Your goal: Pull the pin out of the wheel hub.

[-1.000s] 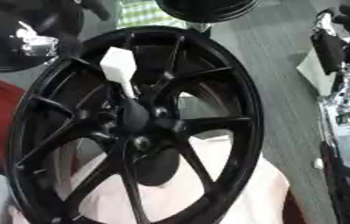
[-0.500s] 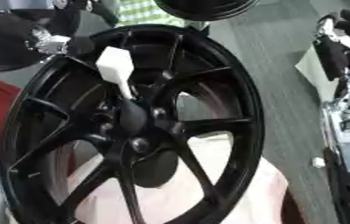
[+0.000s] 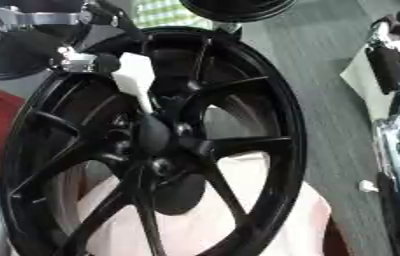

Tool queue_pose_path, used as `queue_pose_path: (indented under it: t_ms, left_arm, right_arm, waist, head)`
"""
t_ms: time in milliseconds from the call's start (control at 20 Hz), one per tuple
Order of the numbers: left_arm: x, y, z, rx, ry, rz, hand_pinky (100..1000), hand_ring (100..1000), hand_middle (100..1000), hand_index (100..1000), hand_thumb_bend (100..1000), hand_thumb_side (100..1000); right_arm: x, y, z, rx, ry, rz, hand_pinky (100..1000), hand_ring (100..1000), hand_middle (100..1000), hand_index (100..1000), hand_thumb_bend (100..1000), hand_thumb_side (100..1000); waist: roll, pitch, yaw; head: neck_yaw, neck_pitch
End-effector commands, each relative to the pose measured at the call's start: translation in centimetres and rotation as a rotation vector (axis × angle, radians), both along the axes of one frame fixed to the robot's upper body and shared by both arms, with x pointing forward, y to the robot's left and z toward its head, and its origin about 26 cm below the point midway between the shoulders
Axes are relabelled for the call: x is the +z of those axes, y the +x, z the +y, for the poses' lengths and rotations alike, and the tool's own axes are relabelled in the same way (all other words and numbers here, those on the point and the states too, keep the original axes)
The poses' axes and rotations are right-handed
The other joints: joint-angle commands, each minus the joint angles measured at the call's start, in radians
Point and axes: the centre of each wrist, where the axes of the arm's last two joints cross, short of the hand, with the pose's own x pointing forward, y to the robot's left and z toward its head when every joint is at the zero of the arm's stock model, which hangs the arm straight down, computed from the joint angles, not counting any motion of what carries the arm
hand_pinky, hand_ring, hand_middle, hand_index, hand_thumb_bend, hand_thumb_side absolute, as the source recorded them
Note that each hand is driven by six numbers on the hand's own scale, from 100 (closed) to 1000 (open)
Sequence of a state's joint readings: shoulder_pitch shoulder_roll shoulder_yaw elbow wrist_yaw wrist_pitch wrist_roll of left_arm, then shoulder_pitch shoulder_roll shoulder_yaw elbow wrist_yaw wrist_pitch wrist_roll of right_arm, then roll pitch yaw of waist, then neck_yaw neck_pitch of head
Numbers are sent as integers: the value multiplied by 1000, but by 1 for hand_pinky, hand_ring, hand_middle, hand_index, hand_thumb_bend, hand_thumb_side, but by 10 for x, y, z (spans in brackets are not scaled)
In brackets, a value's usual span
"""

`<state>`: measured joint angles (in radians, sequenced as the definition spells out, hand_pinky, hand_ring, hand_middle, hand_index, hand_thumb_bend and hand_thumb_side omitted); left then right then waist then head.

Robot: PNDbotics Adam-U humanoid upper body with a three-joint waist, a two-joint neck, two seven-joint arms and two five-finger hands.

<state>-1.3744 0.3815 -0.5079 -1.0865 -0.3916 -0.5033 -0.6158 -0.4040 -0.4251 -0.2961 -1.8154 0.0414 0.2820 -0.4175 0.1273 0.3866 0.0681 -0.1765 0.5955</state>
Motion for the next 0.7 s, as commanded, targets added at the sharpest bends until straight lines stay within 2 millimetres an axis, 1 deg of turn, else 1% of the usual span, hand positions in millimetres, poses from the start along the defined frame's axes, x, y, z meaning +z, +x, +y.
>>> queue_pose_path:
  t_ms: [50, 350, 600, 700]
  left_arm:
    - [8, -1, 1, -193, 366, -116, 909, 908, 802, 918, 358, 1000]
    - [-2, 3, -1, -200, 395, -116, 896, 899, 785, 903, 372, 1000]
    - [-6, 5, -2, -213, 422, -133, 879, 885, 757, 883, 388, 1000]
    - [-7, 6, -2, -214, 429, -138, 868, 876, 745, 879, 384, 981]
  right_arm:
    - [10, -3, 3, 9, -22, -34, 867, 960, 737, 841, 100, 543]
    - [11, -1, 5, 24, -23, -35, 869, 961, 738, 842, 100, 543]
    - [12, -1, 6, 30, -24, -34, 870, 961, 739, 843, 100, 543]
    - [12, -1, 6, 33, -25, -34, 870, 961, 739, 843, 100, 543]
  waist:
    - [-6, -5, -4]
    - [-5, -2, -12]
    - [-4, -1, -15]
    - [-4, -1, -16]
  head:
    - [7, -16]
    - [15, -20]
    - [14, -19]
    - [16, -20]
